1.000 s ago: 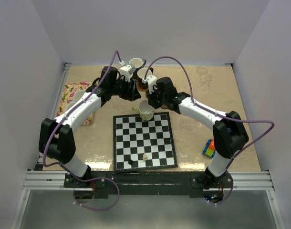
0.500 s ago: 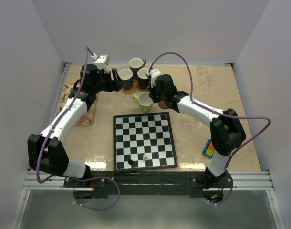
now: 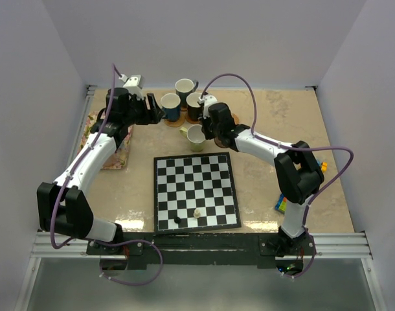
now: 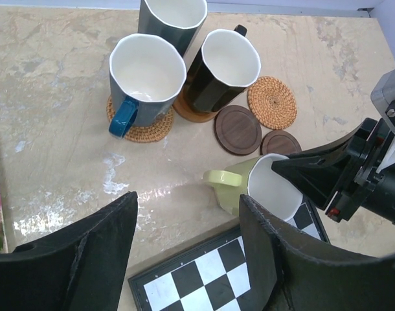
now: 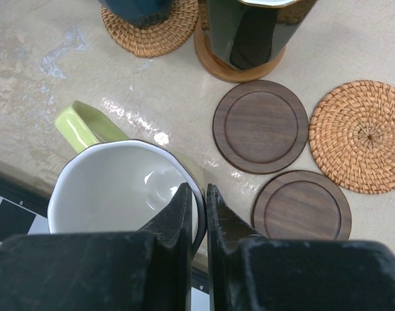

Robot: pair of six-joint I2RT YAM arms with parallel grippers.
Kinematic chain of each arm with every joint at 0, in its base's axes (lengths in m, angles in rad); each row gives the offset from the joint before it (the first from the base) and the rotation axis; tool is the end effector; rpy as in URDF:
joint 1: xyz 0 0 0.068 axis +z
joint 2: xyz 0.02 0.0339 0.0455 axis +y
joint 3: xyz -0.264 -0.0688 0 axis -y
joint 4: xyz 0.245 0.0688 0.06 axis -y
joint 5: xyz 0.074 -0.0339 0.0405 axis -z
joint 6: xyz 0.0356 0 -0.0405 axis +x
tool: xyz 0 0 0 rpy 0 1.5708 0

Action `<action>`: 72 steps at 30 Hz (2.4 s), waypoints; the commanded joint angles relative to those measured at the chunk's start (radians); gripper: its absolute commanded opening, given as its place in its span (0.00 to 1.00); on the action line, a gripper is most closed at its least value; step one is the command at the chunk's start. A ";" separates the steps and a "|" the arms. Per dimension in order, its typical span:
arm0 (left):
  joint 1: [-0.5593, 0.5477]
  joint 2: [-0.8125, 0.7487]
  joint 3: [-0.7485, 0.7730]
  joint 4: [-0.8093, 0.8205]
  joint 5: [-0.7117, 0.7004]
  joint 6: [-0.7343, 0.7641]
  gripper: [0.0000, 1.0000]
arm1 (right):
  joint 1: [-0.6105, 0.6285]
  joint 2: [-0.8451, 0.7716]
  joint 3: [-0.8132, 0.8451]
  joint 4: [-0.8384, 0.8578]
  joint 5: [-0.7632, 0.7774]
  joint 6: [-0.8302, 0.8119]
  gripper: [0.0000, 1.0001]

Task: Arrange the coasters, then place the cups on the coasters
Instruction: Place the cup on the coaster.

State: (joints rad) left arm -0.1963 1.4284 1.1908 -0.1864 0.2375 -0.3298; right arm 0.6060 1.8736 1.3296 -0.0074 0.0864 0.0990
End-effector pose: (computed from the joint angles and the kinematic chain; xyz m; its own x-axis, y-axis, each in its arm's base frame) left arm 0.3257 -0.0733 0.3308 -0.5113 -0.2193 -0.8310 0.2477 0.8883 -0.3868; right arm 0.3574 0.2439 0.2327 -0.4786 -0.2119 -0.8521 -0.4620 0.8860 0.0392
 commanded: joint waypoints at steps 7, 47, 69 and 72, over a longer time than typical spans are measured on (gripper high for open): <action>0.026 -0.033 0.010 -0.021 0.022 0.026 0.70 | -0.002 -0.033 0.124 -0.023 -0.031 -0.074 0.57; 0.044 -0.079 -0.040 -0.015 0.062 0.038 0.71 | -0.078 0.272 0.559 -0.522 -0.398 -0.463 0.49; 0.044 -0.134 -0.083 0.102 -0.118 0.009 0.71 | -0.133 -0.164 0.386 -0.255 -0.406 -0.147 0.00; 0.044 -0.129 -0.082 0.114 -0.133 0.008 0.71 | -0.184 -0.243 0.355 -0.189 -0.350 -0.027 0.00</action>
State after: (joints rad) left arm -0.1623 1.3239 1.1141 -0.1524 0.1566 -0.3050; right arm 0.4938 1.7782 1.6955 -0.3985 -0.2829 -0.1215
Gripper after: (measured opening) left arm 0.709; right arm 0.125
